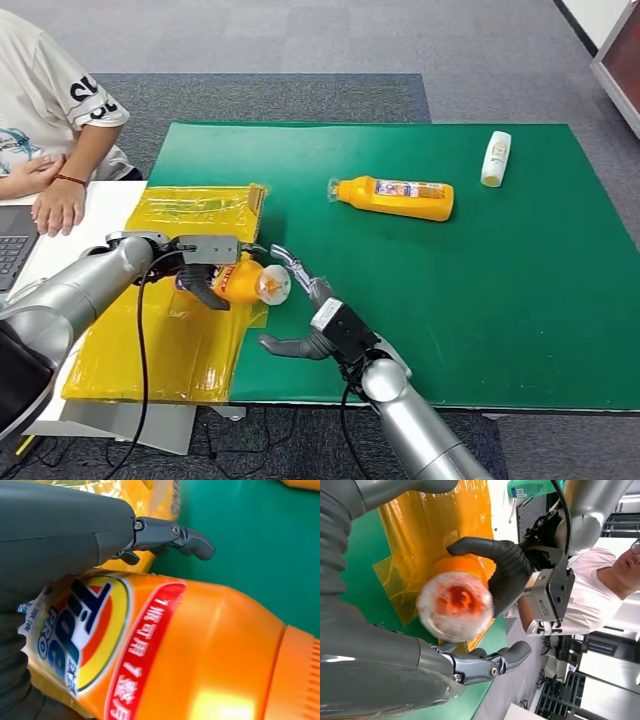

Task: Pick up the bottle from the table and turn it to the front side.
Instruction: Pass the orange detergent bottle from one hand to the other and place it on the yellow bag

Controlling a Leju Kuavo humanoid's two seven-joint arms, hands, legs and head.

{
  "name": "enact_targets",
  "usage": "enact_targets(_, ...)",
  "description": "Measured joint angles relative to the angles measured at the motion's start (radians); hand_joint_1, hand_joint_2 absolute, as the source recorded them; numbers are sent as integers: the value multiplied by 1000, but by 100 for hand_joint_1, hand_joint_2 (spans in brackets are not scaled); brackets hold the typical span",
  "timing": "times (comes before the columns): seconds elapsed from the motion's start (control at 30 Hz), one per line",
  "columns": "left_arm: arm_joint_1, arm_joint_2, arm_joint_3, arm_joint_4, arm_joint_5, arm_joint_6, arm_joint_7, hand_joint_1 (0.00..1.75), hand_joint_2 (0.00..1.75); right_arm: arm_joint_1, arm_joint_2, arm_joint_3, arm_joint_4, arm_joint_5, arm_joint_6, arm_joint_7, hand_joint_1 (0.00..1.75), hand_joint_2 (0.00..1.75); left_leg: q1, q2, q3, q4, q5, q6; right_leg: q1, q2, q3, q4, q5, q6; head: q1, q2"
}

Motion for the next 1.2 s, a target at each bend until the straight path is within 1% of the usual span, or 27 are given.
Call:
enact_targets(0.27, 38, -3, -16, 0, -6, 34, -2, 0, 175, 8, 0, 0, 2, 2, -5, 0, 0, 175, 0, 0, -2, 0, 0, 0, 0, 1, -2, 0, 0, 0, 0, 0)
enact_targets(0.47, 50, -5, -28, 0, -8, 71, -2, 0, 175, 20, -3, -1, 2, 5, -13, 0, 0, 175, 0, 1, -2, 0, 0, 0, 0, 1, -2, 0, 0, 0, 0, 0)
enact_targets(0.57, 57, -6, -32, 0, -12, 110, -1, 0, 175, 32, -9, -8, -10, 1, -29, -4, 0, 175, 0, 1, -2, 0, 0, 0, 0, 1, -2, 0, 0, 0, 0, 0)
enact_targets(0.7, 71, -13, -37, 0, -18, 168, 11, 0, 175, 61, -26, -36, -64, -9, -38, -16, 0, 175, 0, 1, -2, 0, -1, 0, 0, 1, -2, 0, 0, 0, 0, 0)
enact_targets(1.0, 75, -21, -43, 0, -22, 185, 14, 0, 175, 87, -49, -60, -124, -16, -35, -20, 0, 175, 0, 1, -2, 0, -1, 0, 0, 1, -2, 0, 0, 0, 0, 0)
enact_targets(1.1, 80, -25, -46, -2, -40, 222, 20, 0, 175, 100, -57, -83, -152, -39, -29, -30, 0, 175, 0, 1, -2, 0, -1, 0, 0, 0, -2, 0, 0, 0, 0, 0)
enact_targets(1.2, 93, -37, -50, -14, -76, 297, 51, 0, 175, 124, -70, -129, -201, -65, -4, -33, 0, 175, 0, 0, -2, 0, -1, 1, 0, 0, -2, -1, 0, 0, 0, 0)
